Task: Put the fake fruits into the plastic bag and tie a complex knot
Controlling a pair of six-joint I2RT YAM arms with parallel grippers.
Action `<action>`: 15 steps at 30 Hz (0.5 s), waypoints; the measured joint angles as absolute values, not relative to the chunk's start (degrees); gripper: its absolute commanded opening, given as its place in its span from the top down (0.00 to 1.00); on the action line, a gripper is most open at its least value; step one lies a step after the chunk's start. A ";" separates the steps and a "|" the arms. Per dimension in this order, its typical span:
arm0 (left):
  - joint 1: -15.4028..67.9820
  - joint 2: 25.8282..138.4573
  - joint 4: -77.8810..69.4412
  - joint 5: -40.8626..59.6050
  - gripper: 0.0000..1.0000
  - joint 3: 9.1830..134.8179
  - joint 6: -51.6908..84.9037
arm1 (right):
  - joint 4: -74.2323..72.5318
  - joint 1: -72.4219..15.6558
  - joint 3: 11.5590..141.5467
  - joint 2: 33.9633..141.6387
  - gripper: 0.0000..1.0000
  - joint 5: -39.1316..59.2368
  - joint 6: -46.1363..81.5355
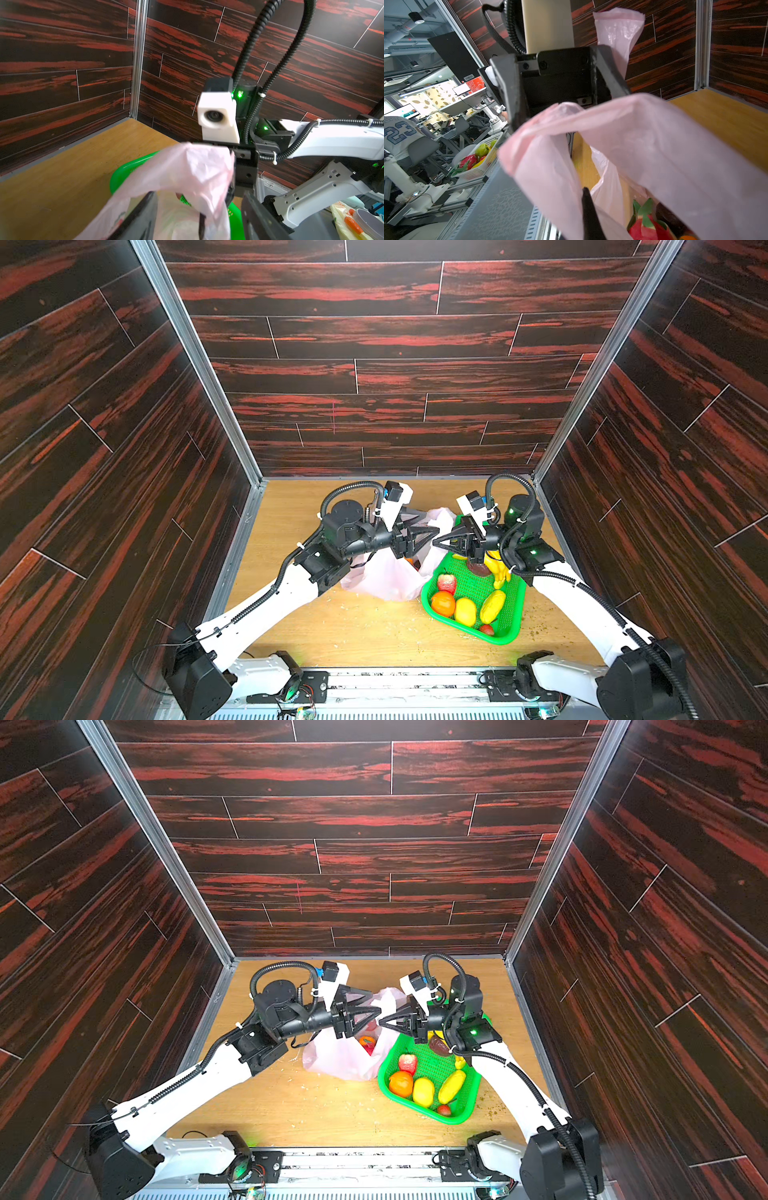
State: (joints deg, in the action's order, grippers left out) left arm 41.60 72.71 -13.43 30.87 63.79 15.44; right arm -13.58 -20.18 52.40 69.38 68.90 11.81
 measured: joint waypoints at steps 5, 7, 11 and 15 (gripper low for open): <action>41.58 72.97 -13.74 32.49 0.74 64.01 16.12 | -12.51 -20.95 52.58 69.38 1.00 68.47 11.33; 41.58 72.97 -13.67 33.01 0.87 64.05 15.90 | -12.40 -21.02 52.82 69.38 1.00 68.23 11.40; 41.58 72.84 -12.56 33.61 1.00 64.31 15.03 | -12.40 -21.02 53.28 69.38 0.89 67.85 11.90; 41.34 71.59 -9.52 33.26 1.00 64.75 13.96 | -8.23 -20.99 54.98 69.17 0.69 66.59 9.43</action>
